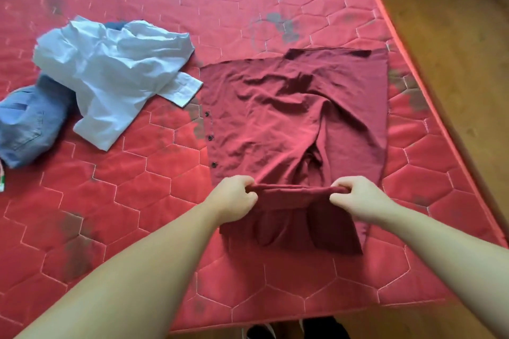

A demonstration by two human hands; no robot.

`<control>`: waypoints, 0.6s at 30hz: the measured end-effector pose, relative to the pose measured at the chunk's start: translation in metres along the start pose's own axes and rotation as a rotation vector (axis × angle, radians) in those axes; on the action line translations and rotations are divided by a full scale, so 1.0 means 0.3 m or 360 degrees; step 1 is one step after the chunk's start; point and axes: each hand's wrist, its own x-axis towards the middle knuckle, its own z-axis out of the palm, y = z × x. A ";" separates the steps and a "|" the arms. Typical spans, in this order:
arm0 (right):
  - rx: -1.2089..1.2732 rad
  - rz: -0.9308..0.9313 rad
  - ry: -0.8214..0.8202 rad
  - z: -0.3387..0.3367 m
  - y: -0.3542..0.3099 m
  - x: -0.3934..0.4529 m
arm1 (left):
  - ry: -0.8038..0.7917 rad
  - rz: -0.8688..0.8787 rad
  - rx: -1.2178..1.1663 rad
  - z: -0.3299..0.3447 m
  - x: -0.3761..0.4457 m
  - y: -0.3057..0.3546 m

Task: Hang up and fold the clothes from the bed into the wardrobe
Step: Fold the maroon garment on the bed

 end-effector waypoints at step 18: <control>0.0785 0.0033 0.0402 -0.269 -0.100 0.683 | 0.0618 -0.0151 -0.0612 -0.215 0.679 0.102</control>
